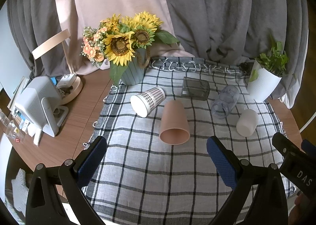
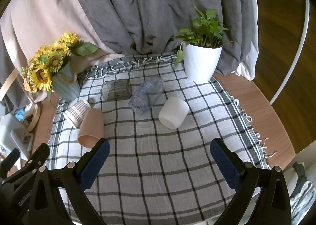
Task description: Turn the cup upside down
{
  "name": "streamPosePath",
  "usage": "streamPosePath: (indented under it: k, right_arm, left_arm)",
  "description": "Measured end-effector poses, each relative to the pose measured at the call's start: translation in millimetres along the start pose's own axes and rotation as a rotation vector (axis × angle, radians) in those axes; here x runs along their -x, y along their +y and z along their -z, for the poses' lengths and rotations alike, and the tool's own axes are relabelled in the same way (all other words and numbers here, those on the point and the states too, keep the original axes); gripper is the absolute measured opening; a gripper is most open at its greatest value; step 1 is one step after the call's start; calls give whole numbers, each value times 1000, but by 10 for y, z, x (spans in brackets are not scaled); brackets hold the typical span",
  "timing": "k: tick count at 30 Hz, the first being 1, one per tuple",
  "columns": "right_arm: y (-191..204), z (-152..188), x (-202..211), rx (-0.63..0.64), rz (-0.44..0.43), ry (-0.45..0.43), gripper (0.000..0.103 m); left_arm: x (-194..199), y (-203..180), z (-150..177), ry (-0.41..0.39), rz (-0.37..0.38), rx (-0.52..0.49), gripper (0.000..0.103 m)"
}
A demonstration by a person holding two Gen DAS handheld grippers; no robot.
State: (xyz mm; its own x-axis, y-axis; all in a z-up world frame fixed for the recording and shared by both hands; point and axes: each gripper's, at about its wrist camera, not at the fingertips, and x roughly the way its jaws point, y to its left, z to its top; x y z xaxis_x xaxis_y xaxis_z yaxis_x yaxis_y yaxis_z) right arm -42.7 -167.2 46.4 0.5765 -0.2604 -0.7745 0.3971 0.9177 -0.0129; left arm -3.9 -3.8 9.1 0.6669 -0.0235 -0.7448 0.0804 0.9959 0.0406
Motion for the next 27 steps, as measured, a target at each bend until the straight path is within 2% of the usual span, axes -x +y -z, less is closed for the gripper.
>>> streamPosePath:
  k: [27]
  right_arm:
    - [-7,-1,-10,-6,3,0,102]
  left_arm:
    - [2,2,8,2,0,0,103]
